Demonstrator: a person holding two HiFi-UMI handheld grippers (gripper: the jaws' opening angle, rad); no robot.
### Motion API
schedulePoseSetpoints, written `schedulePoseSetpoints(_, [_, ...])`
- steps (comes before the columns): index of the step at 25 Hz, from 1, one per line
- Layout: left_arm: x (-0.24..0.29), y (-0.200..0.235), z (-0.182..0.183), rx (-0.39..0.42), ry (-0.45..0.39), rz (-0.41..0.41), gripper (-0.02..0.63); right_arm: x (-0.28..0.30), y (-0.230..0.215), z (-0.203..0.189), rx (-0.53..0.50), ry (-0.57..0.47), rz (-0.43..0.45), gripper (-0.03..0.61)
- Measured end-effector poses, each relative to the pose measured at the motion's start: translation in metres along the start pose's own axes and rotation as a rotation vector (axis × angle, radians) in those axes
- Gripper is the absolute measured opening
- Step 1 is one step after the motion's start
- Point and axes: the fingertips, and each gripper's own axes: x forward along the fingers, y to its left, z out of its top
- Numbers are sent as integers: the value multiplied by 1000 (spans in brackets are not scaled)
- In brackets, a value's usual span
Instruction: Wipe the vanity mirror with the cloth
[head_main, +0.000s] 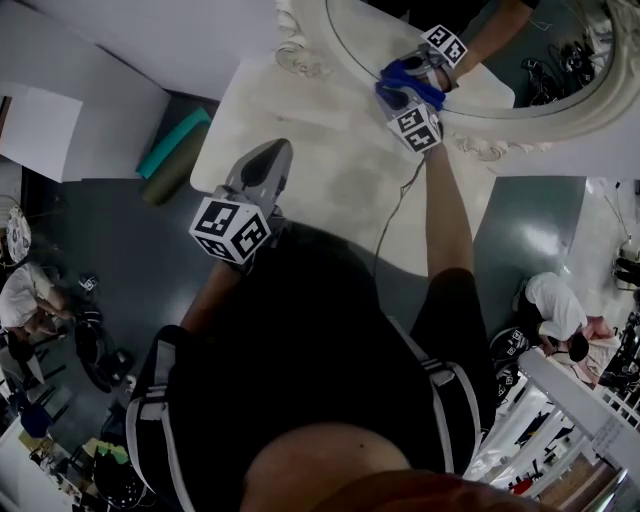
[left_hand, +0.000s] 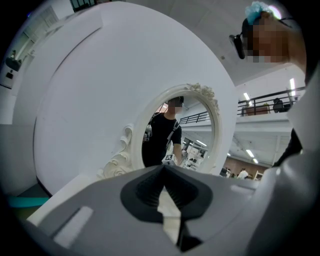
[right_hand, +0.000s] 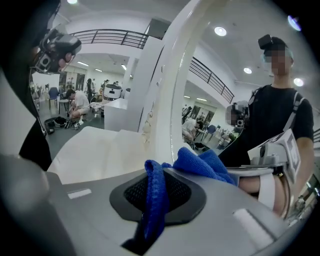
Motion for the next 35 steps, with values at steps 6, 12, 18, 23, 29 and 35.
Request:
schedulePoseSetpoints(6, [-4, 1, 5, 2, -6, -15, 11, -5, 31, -4, 78, 27, 77, 35])
schedulePoseSetpoints(12, [-8, 4, 7, -4, -10, -33, 10, -51, 49, 16, 407, -272, -88, 35])
schedulePoseSetpoints(18, [-3, 8, 6, -13, -4, -56, 11, -190, -10, 17, 1104, -895, -525, 35])
schedulePoseSetpoints(23, [2, 1, 6, -12, 2, -95, 11, -295, -44, 14, 1171, -1152, -926, 35])
schedulePoseSetpoints(29, [5, -8, 7, -2, 0, -127, 10, -337, -85, -2, 1140, -1220, -1147, 35])
schedulePoseSetpoints(35, [0, -4, 12, 1, -7, -107, 11, -376, -144, 26, 987, -1315, -1244, 35])
